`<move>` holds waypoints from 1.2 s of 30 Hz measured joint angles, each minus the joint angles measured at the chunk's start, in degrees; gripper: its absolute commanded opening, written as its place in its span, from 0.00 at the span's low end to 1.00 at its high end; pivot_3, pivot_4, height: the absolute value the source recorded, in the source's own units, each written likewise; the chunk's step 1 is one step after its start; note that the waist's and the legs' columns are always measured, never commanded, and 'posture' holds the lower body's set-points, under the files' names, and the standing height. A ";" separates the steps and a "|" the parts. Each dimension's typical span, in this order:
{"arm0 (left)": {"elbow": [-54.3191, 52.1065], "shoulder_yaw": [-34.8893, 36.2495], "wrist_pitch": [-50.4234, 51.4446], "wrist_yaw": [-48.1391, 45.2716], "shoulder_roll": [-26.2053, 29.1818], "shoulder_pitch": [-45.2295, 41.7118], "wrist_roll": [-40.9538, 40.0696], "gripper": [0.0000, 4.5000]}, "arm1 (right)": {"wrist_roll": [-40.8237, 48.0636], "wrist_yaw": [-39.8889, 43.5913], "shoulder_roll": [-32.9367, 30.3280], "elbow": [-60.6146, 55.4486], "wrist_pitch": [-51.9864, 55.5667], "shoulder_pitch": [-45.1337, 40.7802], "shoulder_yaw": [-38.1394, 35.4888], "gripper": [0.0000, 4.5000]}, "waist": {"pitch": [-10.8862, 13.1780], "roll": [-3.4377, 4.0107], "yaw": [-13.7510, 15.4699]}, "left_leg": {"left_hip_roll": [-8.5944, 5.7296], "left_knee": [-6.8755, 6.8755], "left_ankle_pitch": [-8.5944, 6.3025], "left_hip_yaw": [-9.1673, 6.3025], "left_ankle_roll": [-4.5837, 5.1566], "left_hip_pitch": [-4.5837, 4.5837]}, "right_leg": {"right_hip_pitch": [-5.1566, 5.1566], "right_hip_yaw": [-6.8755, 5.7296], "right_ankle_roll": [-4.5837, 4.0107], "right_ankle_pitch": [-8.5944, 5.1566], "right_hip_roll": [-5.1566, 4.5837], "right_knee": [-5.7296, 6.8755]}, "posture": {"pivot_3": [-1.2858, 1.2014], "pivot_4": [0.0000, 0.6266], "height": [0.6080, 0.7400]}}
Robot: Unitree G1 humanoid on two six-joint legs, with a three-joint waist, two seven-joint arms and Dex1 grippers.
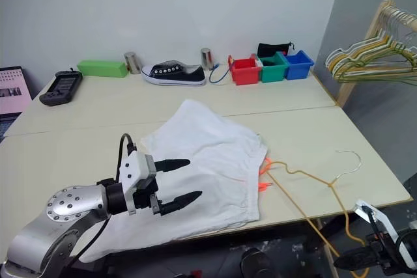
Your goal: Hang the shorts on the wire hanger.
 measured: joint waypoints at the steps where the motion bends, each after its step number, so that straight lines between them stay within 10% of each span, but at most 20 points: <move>1: 0.68 -0.09 -0.16 -0.68 0.36 -0.77 0.00 1.00 | 1.60 -1.09 0.79 -1.16 0.93 -0.66 -0.76 0.00 | 0.00 -0.01 0.01 | -0.01 -0.02 0.00 0.00 0.00 -0.01 | -0.01 -0.01 0.00 0.00 -0.01 0.00 | 0.42 0.14 1.00; 36: 2.00 -1.50 -2.30 -2.69 1.59 -0.40 0.64 1.00 | 4.10 -4.33 -2.68 4.86 -5.90 13.02 -7.06 0.00 | -0.01 0.06 5.01 | 0.13 -0.13 -0.34 0.07 0.40 -0.97 | -0.68 0.07 -0.04 -0.27 0.35 0.26 | 0.41 0.17 1.00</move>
